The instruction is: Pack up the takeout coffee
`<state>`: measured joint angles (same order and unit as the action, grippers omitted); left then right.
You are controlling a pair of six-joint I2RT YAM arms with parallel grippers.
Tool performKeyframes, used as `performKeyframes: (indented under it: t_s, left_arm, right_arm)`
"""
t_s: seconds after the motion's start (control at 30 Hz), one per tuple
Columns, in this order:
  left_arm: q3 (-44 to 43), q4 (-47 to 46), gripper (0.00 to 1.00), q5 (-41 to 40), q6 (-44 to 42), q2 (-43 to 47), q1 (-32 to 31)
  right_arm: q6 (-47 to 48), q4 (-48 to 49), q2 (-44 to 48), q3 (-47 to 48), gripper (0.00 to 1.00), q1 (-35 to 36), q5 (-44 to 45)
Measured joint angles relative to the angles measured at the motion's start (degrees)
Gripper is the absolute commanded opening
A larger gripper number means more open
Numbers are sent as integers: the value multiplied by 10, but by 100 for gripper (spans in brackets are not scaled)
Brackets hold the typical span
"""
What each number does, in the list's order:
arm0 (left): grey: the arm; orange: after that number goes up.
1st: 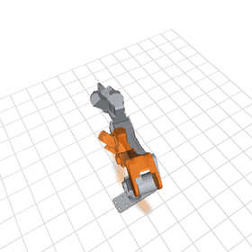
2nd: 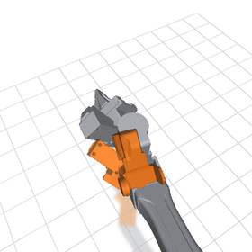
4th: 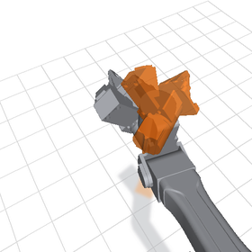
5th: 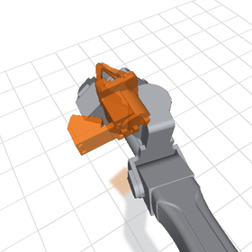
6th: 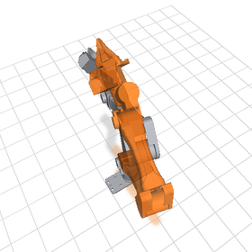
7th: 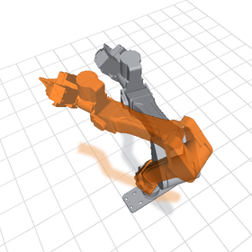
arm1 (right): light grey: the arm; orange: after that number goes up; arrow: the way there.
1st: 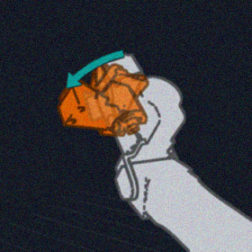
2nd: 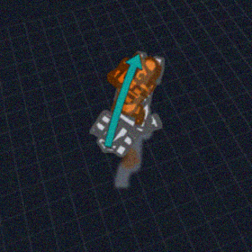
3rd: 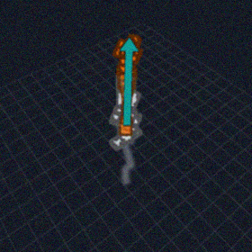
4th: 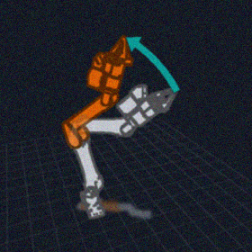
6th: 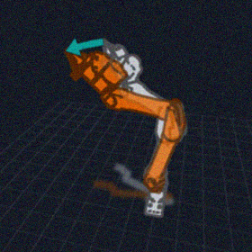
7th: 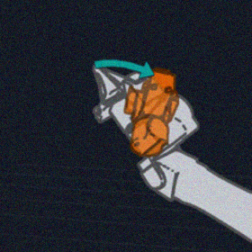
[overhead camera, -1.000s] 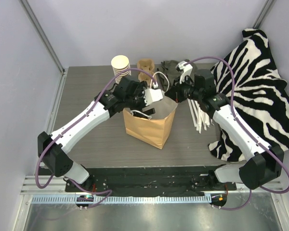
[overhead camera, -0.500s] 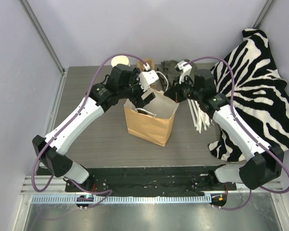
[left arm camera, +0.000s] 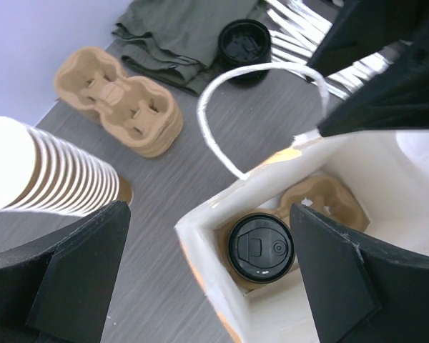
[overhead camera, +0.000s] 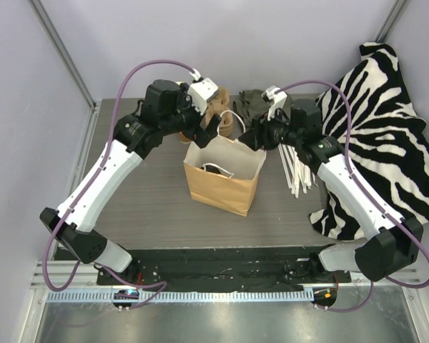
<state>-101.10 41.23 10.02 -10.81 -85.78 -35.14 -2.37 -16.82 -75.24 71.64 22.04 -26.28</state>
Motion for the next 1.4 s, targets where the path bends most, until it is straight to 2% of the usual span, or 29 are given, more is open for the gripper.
performKeyframes:
  t_s: [0.27, 0.43, 0.5, 0.6, 0.7, 0.8, 0.83, 0.93, 1.07, 1.17, 1.4]
  left_arm:
    - [-63, 8, 100, -8, 64, -22, 56]
    - [-94, 12, 100, -9, 120, -50, 100]
    - [-94, 15, 100, -9, 134, -55, 116]
    - [-84, 21, 100, -8, 145, -56, 135]
    - [-69, 26, 100, -5, 149, -56, 153]
    - [-43, 32, 100, 4, 149, -55, 174]
    - [-32, 33, 100, 7, 149, -54, 184]
    - [3, 37, 100, 14, 149, -52, 221]
    - [44, 52, 100, 33, 145, -50, 254]
    - [81, 67, 100, 49, 133, -39, 254]
    - [127, 91, 100, 59, 119, -6, 250]
  right_arm:
    - [-8, -21, 2, 54, 80, 0, 10]
    - [-10, -52, 15, 127, 82, -5, 53]
    - [-10, -67, 18, 151, 79, -24, 64]
    - [-7, -97, 16, 175, 76, -93, 76]
    - [10, -137, -3, 184, 67, -161, 101]
    - [39, -181, -41, 186, 55, -193, 130]
    - [48, -196, -57, 186, 44, -195, 137]
    - [73, -229, -105, 178, 34, -195, 159]
    - [93, -250, -184, 158, 33, -197, 197]
    - [99, -258, -256, 158, 30, -203, 214]
    - [99, -261, -373, 189, 29, -218, 231]
